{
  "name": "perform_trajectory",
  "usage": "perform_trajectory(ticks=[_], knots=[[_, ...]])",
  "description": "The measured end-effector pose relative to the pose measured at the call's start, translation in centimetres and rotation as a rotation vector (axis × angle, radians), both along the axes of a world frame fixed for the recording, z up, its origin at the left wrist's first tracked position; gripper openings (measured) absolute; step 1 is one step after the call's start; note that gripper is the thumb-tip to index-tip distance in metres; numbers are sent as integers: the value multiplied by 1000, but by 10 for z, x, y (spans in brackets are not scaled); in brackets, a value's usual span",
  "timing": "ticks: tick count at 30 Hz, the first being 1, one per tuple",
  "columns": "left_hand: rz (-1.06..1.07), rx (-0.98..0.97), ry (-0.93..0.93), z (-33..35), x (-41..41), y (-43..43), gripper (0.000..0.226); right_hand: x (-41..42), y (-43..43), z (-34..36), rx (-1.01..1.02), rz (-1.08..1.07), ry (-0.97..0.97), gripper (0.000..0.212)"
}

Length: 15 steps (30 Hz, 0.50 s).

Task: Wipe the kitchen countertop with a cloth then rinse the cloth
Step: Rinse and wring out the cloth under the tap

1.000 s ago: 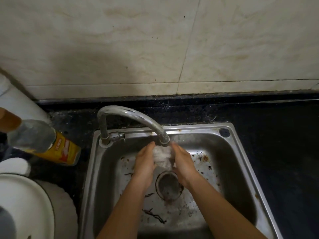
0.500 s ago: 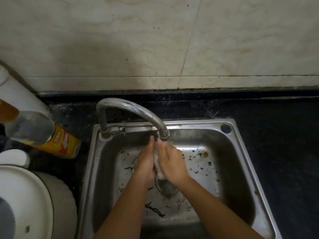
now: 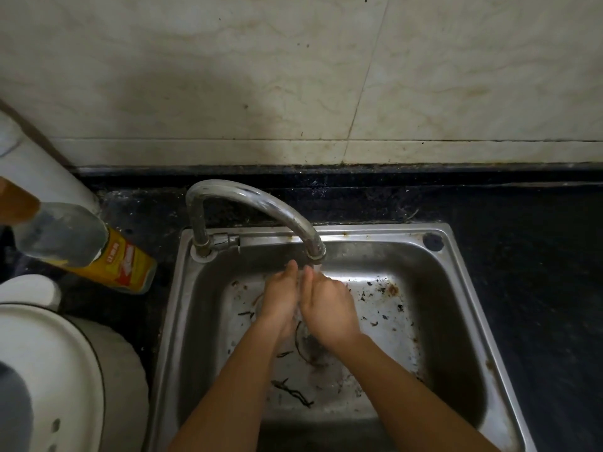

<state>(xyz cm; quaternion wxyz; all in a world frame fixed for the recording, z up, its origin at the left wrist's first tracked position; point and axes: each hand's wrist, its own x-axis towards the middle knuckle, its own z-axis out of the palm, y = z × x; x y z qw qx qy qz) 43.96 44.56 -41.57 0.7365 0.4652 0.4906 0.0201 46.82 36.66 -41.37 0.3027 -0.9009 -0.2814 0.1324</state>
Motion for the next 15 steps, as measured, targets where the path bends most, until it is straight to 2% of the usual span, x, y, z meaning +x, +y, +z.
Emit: perform_trajectory(ticks=[2, 4, 7, 11, 13, 15], knots=[[-9, -26, -11, 8, 3, -1, 33, 11, 0, 1, -4, -90, 93, 41], [-13, -35, -58, 16, 4, -3, 30, 21, 3, 1, 37, -269, 269, 48], [31, -77, -148, 20, 1, -2, 24, 22, 6, 0, 219, -451, 491, 49], [16, -42, -204, 23, -4, 4, 21, 23, -3, 1, 496, -559, 1026, 34], [-74, 10, -200, 25, -8, 5, 18, 24, -10, -2, 425, -527, 1216, 43], [-150, 49, -193, 25, -11, 4, 17, 23, -12, -5, 311, -457, 1276, 54]])
